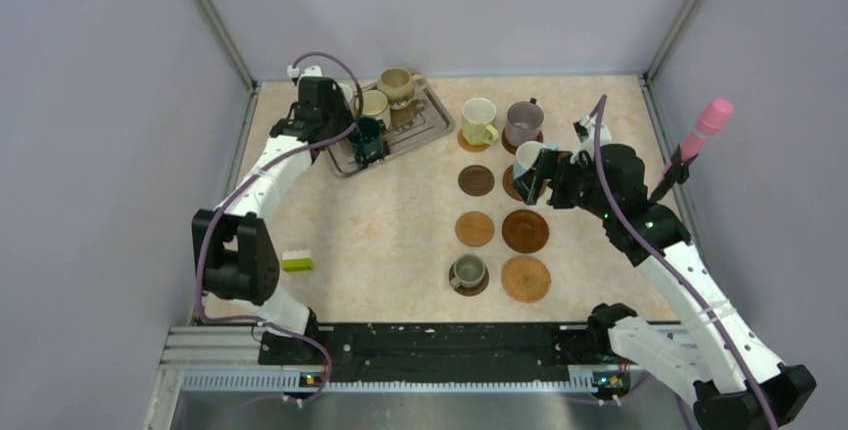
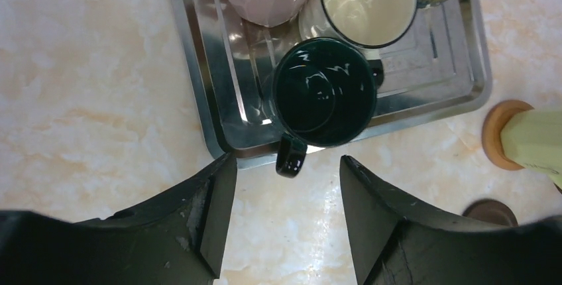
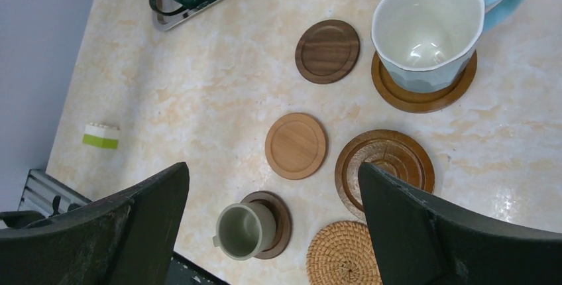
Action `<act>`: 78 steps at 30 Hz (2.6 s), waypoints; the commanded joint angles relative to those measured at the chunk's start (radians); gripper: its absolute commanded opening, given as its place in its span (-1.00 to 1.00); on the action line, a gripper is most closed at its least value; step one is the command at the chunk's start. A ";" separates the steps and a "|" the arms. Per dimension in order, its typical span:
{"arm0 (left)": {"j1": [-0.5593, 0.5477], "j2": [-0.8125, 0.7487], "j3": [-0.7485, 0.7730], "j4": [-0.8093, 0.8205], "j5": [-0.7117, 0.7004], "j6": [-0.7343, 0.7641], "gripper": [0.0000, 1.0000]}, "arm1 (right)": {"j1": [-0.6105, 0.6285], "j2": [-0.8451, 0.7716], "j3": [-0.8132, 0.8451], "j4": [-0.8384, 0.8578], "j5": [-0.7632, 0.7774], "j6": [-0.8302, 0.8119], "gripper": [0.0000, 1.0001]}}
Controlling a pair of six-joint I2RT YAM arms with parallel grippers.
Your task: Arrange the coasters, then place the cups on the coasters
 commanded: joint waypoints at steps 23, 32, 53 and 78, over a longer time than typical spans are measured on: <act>0.084 0.390 0.213 0.053 0.170 -0.012 -0.19 | -0.007 0.019 -0.009 0.029 -0.041 -0.010 0.92; 0.084 0.361 0.238 0.023 0.206 0.017 -0.81 | -0.007 0.009 -0.011 0.030 -0.048 0.000 0.91; 0.062 0.108 0.147 -0.081 0.311 0.029 -1.00 | -0.003 0.084 -0.035 0.087 -0.123 0.201 0.72; -0.551 -0.072 0.075 -0.202 0.082 -0.033 -1.00 | 0.249 0.263 0.024 0.259 0.045 0.442 0.54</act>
